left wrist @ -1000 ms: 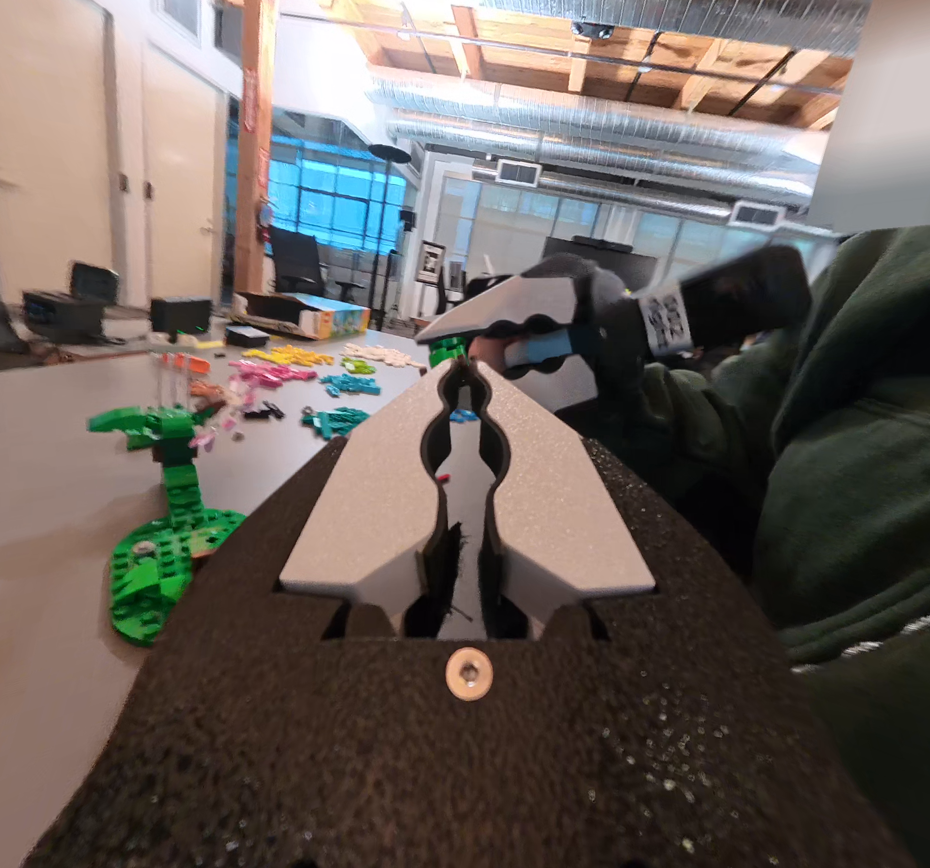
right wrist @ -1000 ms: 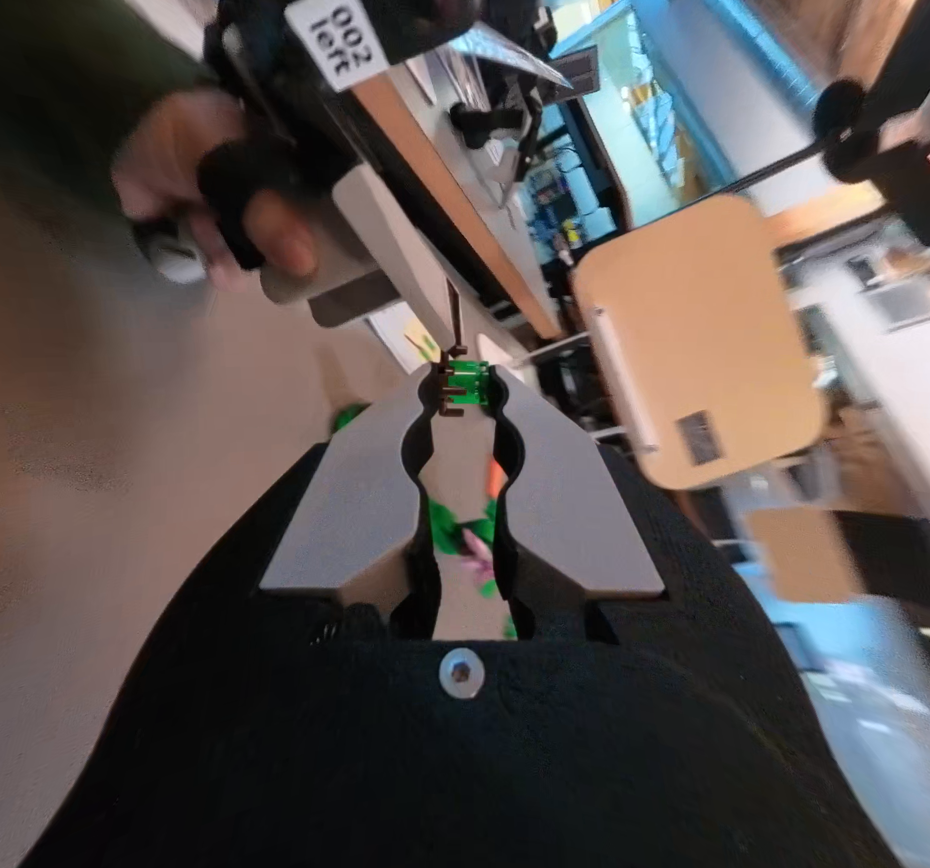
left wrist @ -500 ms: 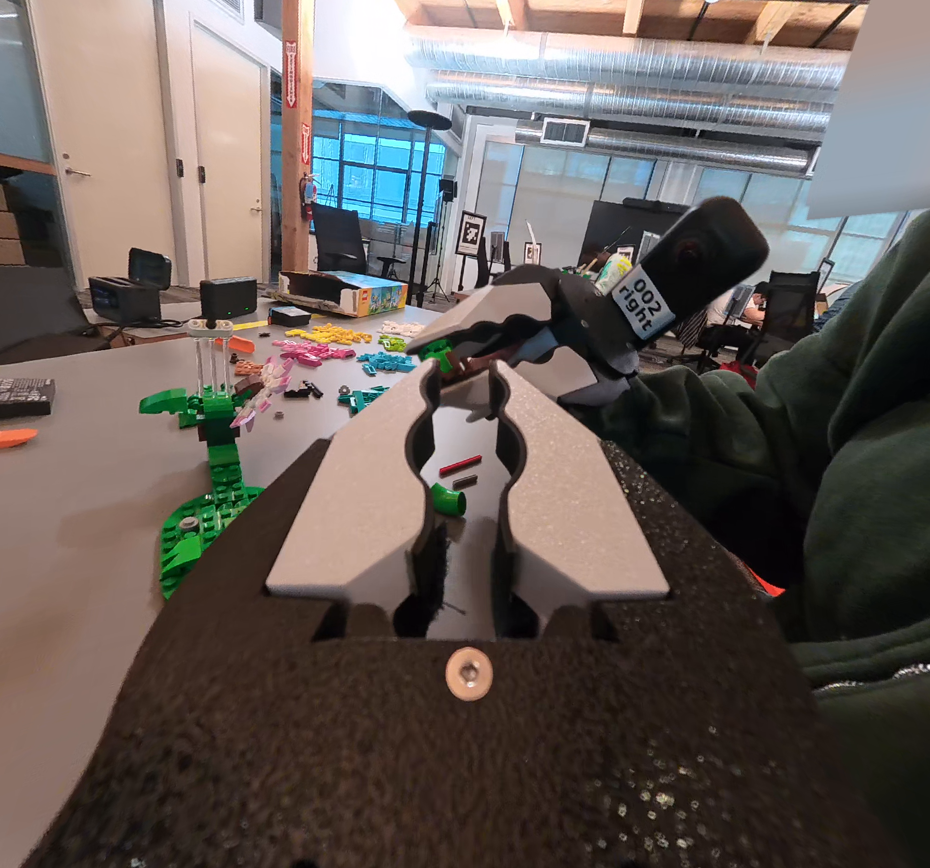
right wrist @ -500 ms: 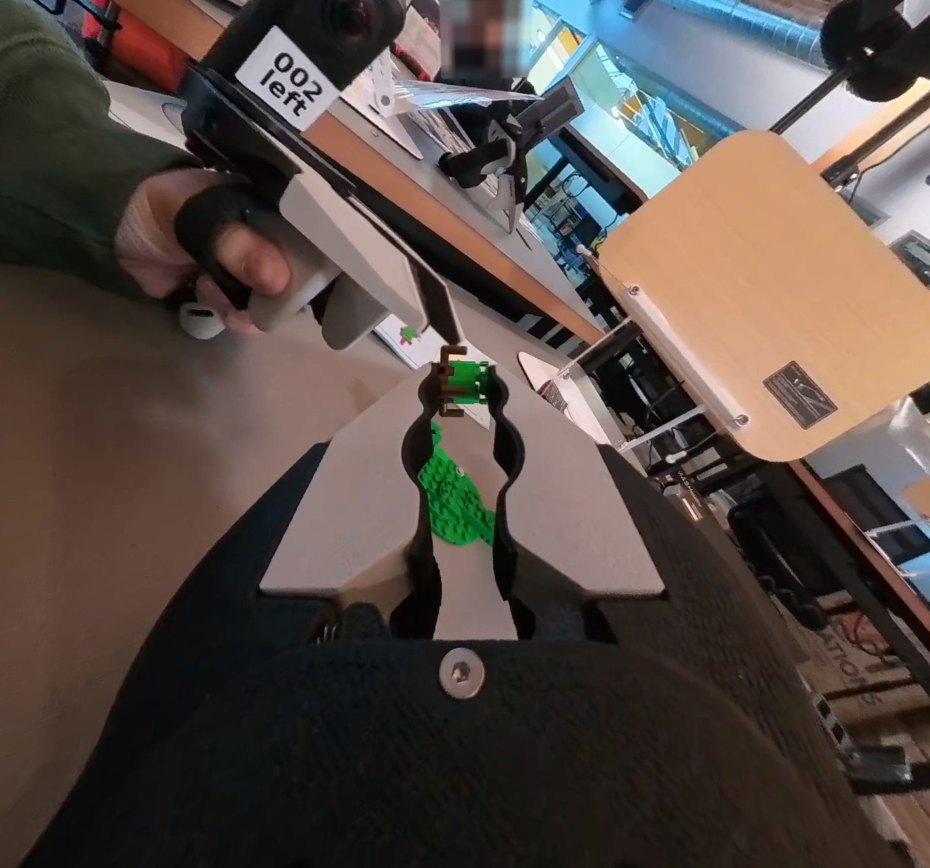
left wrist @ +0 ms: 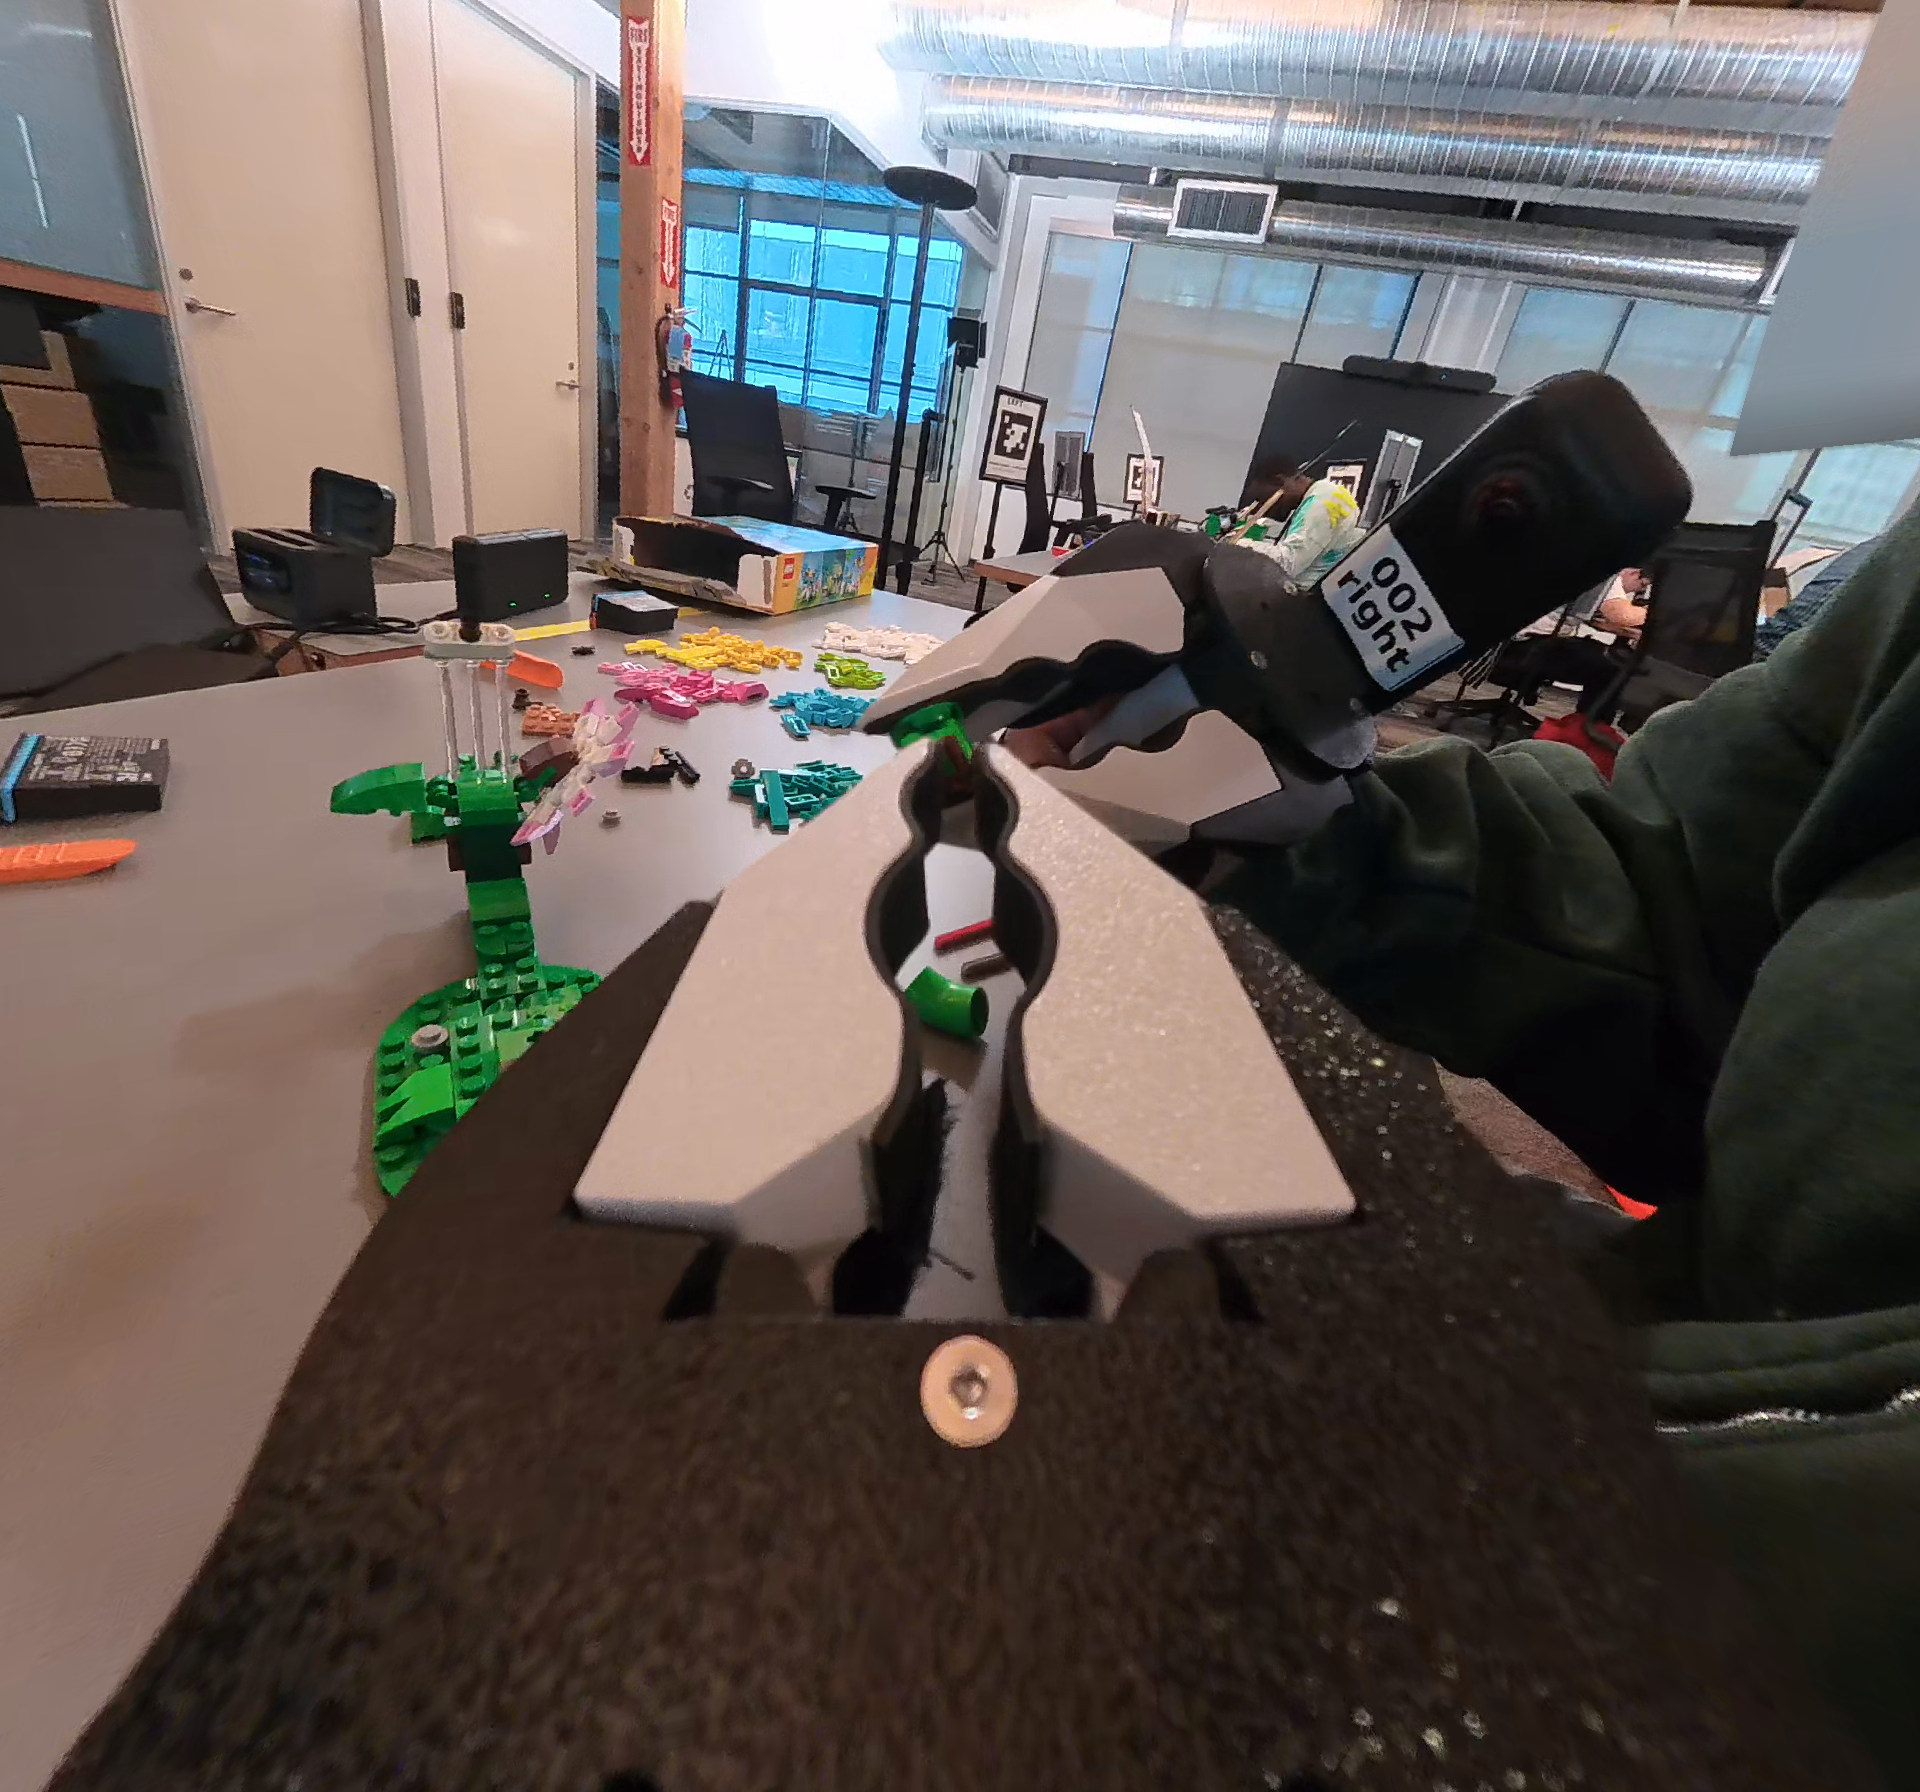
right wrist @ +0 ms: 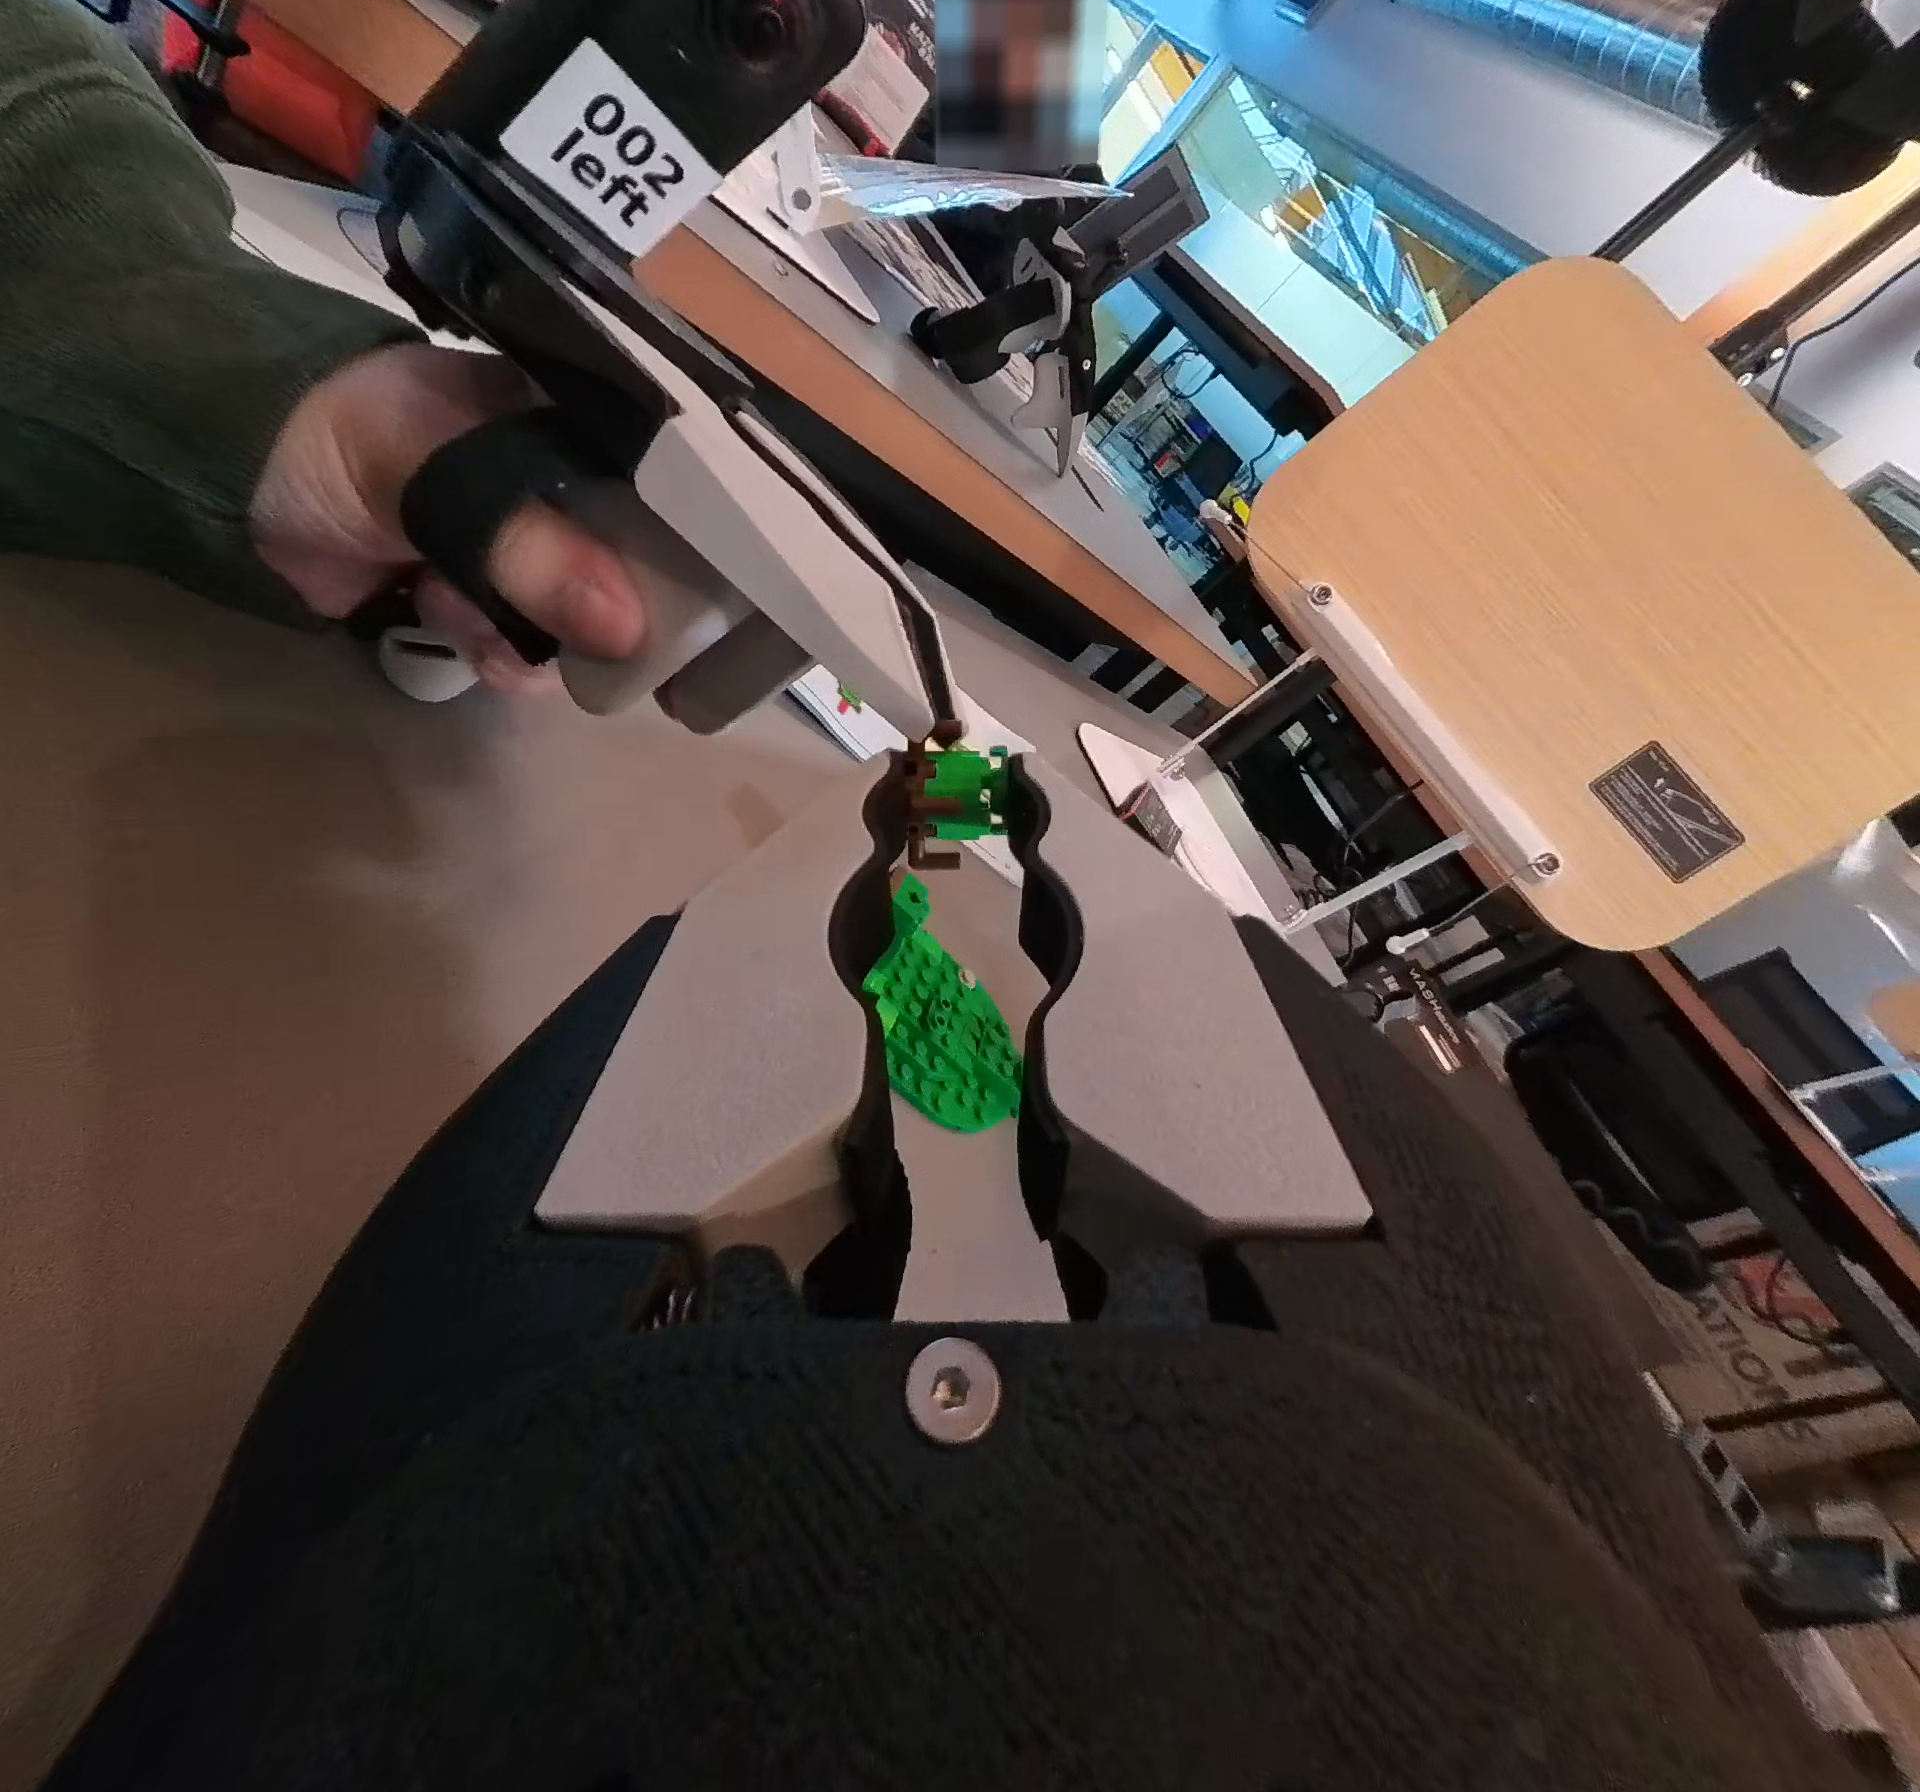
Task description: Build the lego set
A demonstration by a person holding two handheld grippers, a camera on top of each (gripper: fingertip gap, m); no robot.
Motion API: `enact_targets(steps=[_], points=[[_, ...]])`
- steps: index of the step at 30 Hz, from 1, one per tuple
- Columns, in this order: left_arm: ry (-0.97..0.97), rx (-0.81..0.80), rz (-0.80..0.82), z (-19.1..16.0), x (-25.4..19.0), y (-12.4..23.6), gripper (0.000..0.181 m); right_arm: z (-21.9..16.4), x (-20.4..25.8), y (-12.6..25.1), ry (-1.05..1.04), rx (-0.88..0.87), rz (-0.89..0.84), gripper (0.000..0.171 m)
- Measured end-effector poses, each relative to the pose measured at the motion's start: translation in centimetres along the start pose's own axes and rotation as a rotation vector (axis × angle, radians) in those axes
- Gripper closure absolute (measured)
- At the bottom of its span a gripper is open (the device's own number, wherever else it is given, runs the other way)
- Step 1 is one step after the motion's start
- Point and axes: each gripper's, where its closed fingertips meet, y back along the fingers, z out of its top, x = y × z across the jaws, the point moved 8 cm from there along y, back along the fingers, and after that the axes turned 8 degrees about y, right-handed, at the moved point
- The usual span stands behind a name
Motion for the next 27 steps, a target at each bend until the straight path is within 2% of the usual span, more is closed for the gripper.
enact_targets(steps=[10, 27], points=[[0.122, -0.019, -0.142, 0.07, -0.11, 0.21, 0.181, 0.63, 0.05, 0.60, 0.084, -0.101, -0.006, 0.151], [0.168, 0.004, -0.165, -0.05, 0.13, 0.03, 0.181, 0.73, 0.41, 0.98, 0.227, -0.054, -0.024, 0.151]])
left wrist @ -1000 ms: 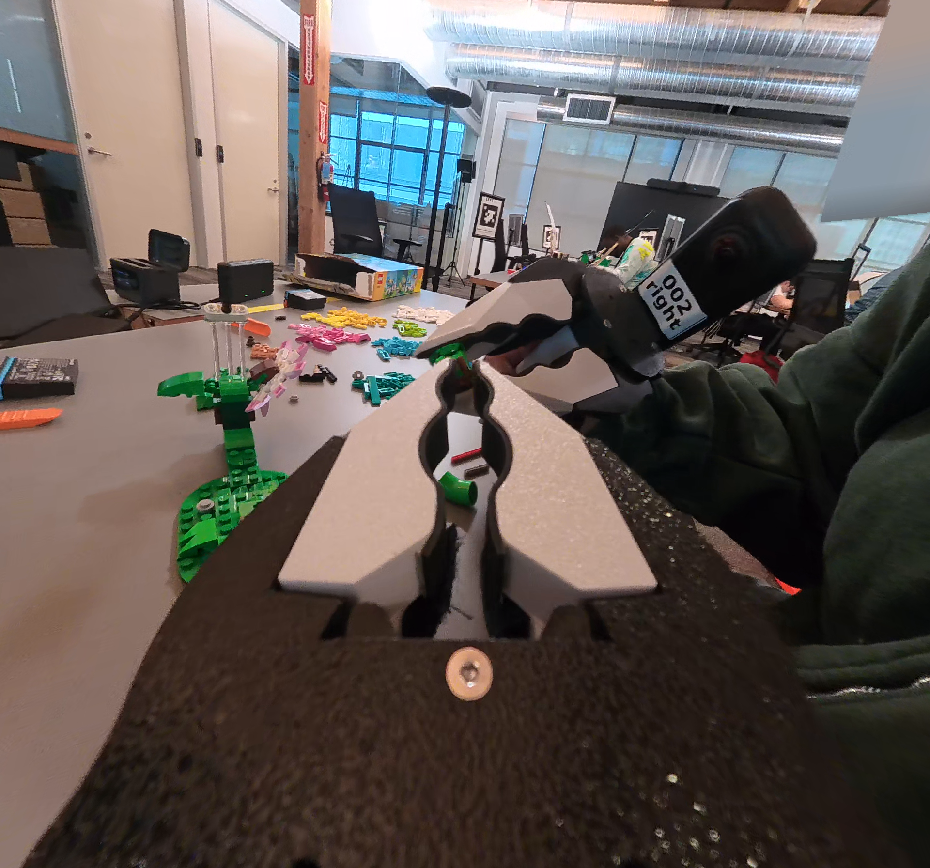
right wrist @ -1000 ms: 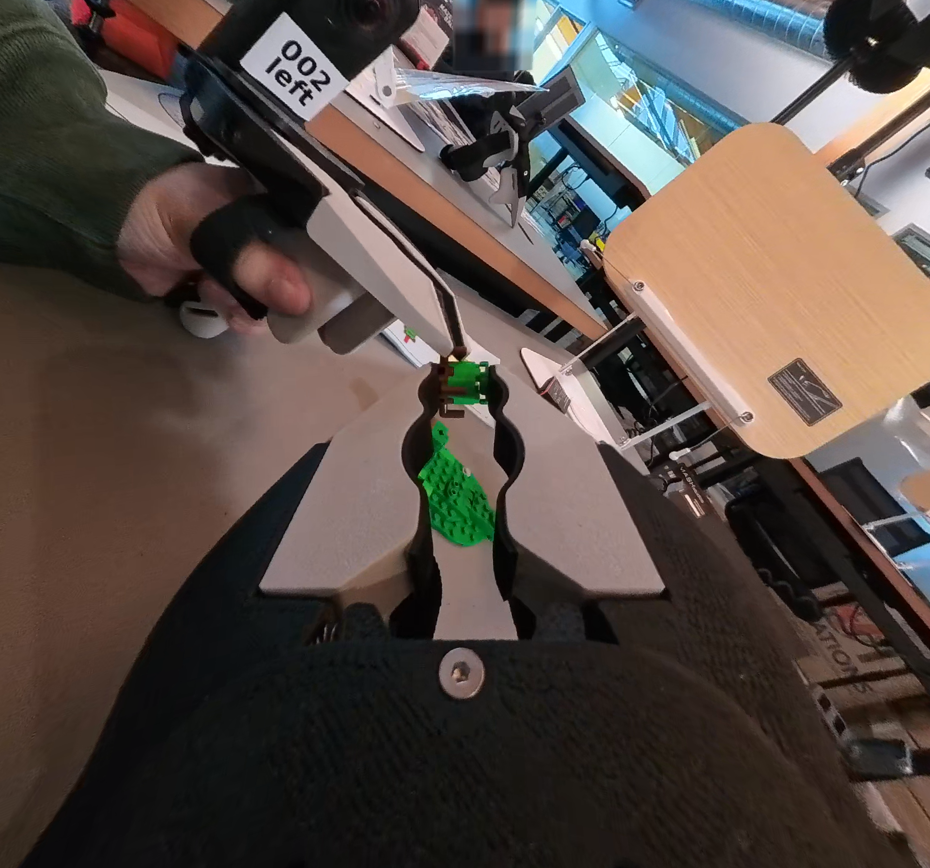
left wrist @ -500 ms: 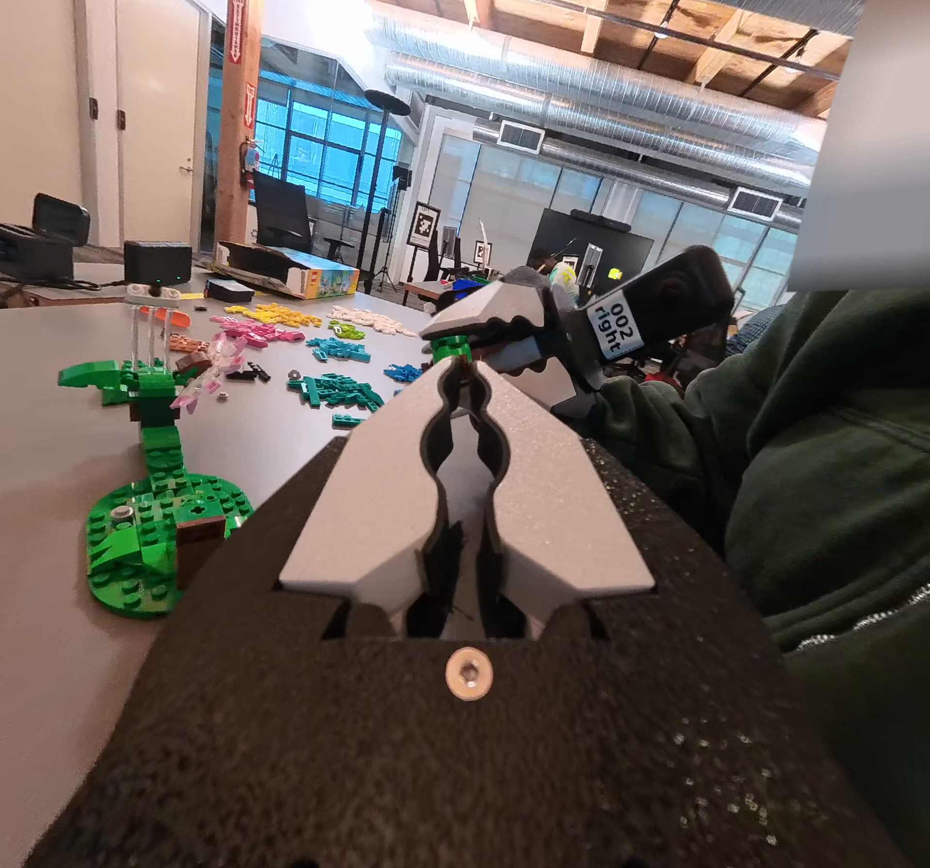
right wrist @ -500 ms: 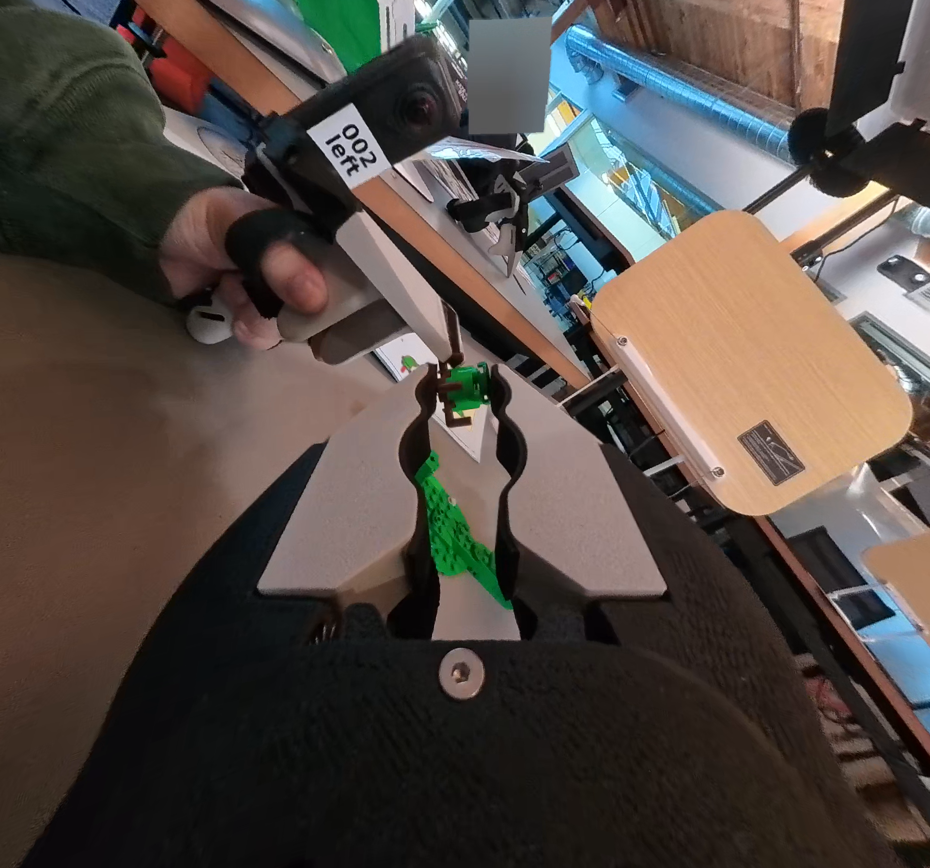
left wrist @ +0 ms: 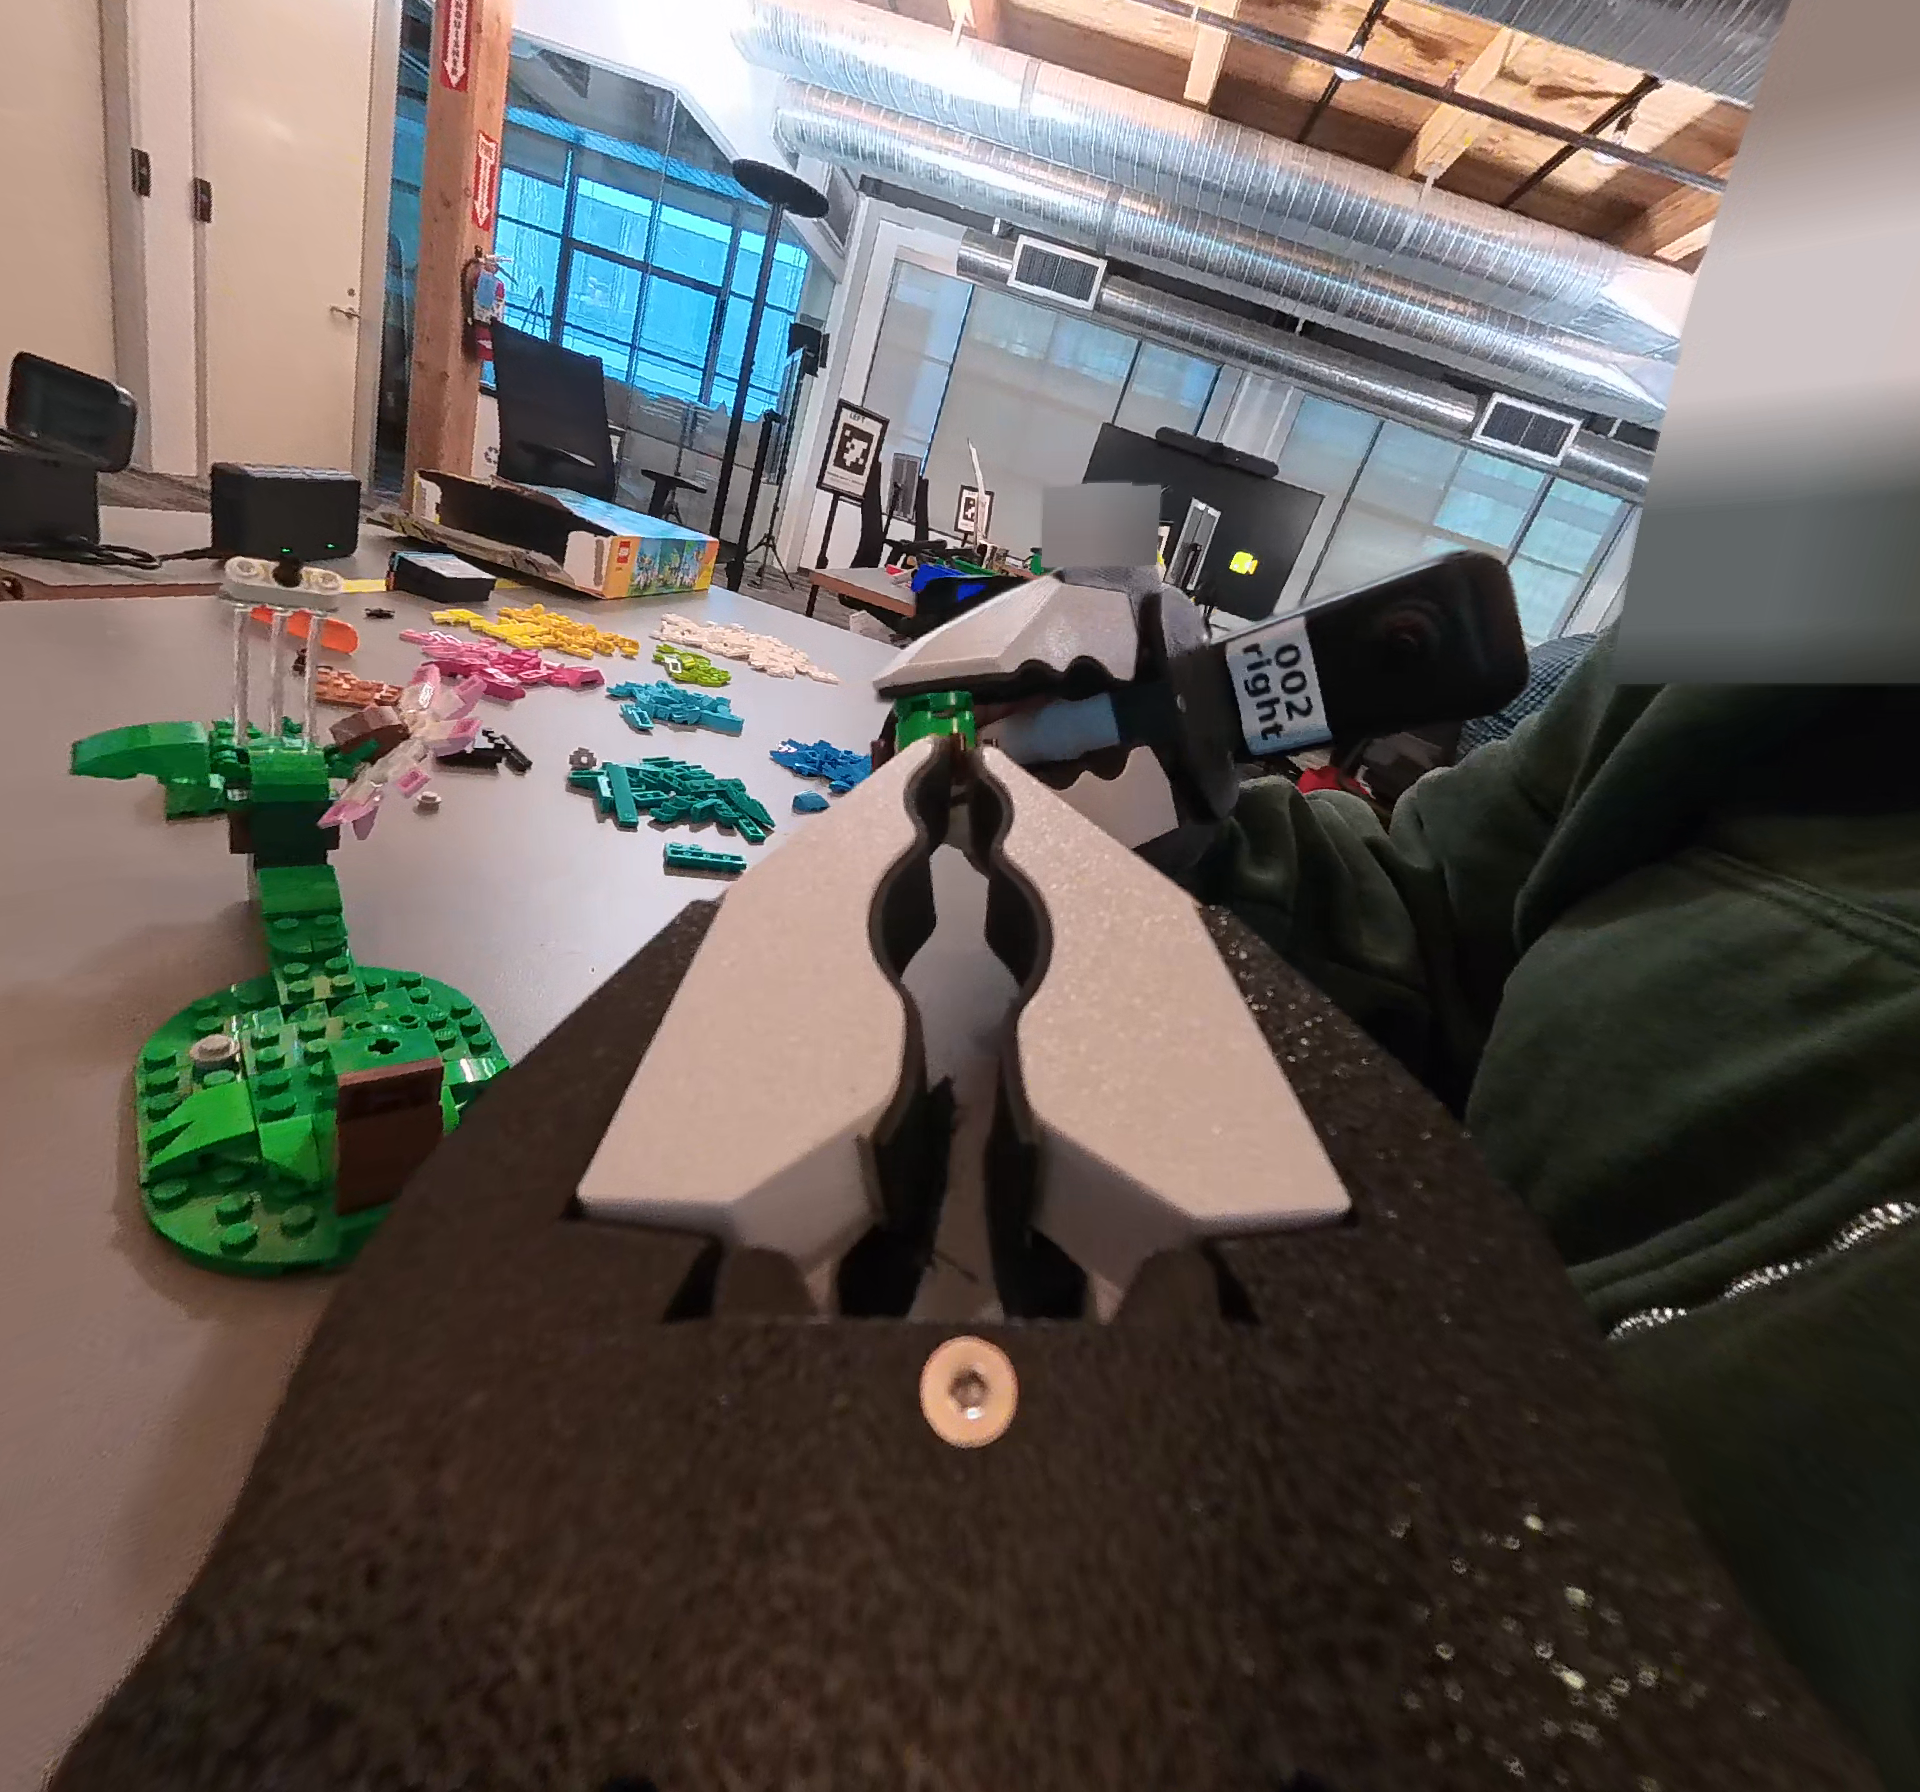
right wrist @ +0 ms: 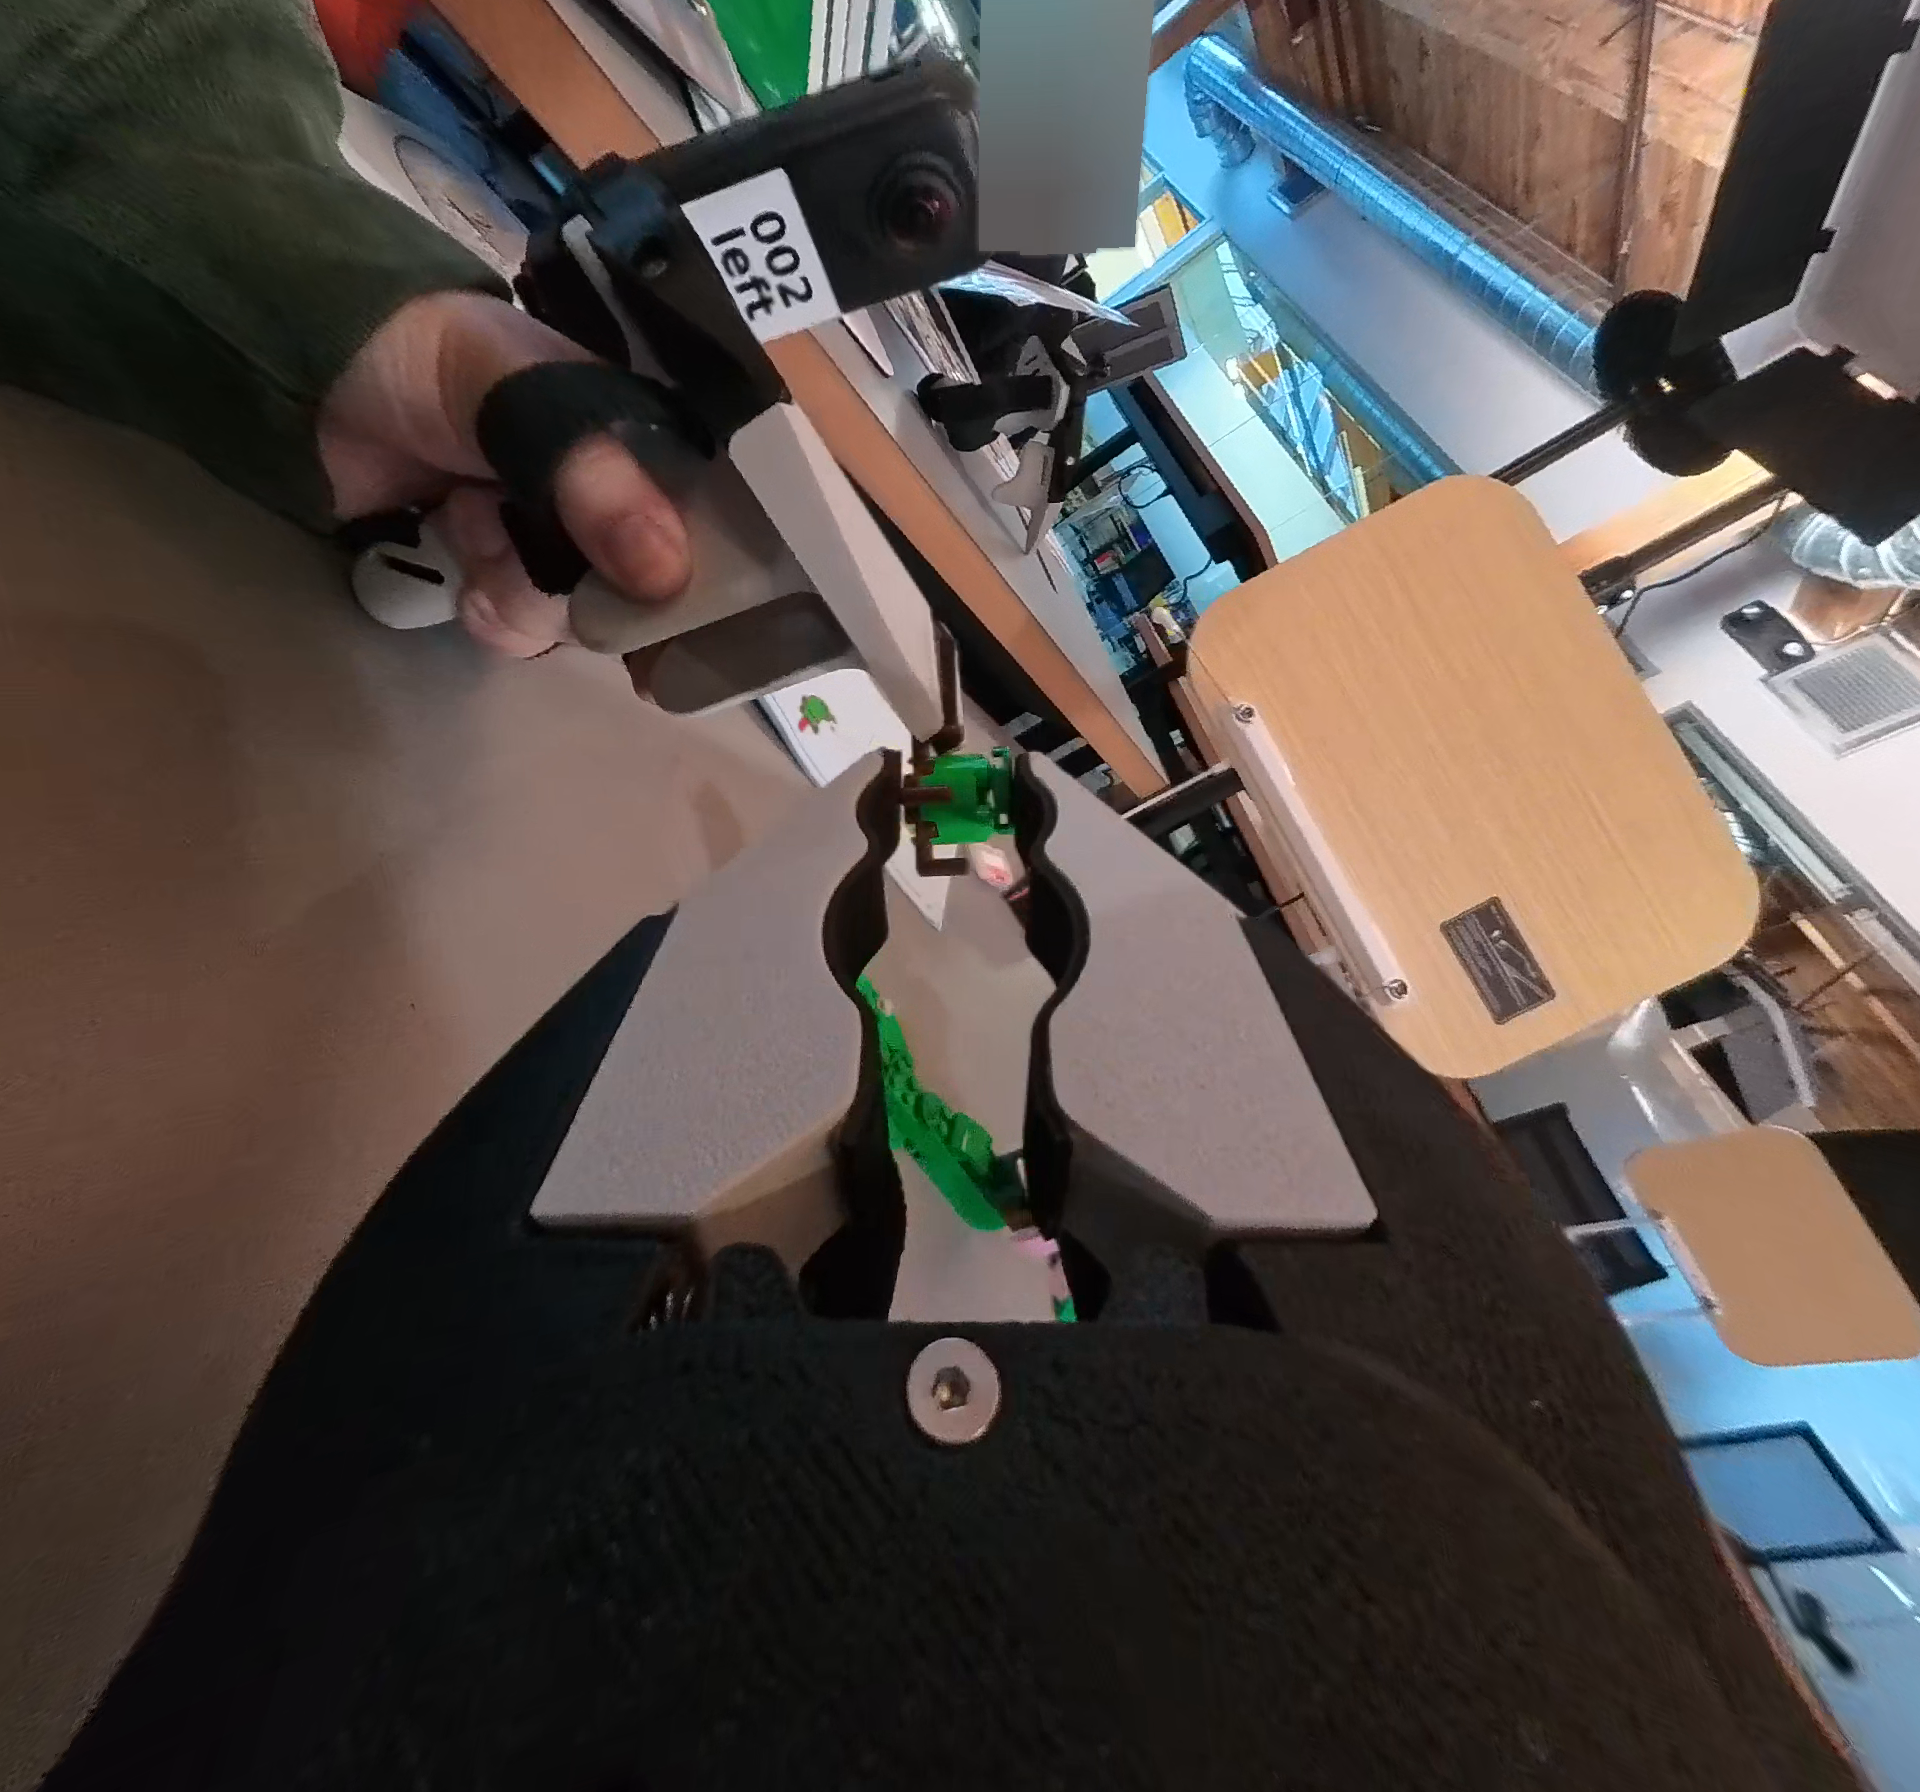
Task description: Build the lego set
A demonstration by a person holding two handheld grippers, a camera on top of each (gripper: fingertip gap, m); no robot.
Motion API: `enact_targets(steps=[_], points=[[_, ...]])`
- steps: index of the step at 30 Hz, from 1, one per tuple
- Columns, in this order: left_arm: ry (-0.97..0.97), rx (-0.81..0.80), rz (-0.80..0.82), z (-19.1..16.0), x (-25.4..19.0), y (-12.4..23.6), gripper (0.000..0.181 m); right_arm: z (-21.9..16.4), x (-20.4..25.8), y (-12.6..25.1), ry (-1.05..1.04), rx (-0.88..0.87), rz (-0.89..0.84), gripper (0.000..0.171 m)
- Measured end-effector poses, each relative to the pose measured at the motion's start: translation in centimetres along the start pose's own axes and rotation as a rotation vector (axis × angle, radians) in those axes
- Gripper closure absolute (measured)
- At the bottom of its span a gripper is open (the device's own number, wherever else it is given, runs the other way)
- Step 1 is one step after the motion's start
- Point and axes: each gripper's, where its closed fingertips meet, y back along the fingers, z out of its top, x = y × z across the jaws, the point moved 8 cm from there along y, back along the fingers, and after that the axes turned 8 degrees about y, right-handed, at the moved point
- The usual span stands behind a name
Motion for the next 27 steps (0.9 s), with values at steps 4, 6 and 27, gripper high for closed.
enact_targets(steps=[4, 6, 27], points=[[0.010, -0.006, -0.006, 0.0, 0.1, 0.0, 0.181, 0.0, 0.2, 0.1, 0.045, 0.006, -0.027, 0.152], [0.015, -0.009, -0.008, 0.1, 0.1, 0.1, 0.181, 0.0, 0.2, 0.1, 0.055, 0.009, -0.034, 0.152], [0.085, -0.031, -0.059, 0.2, 0.3, 0.2, 0.181, 1.0, 1.1, -0.1, 0.410, 0.157, -0.187, 0.155]])
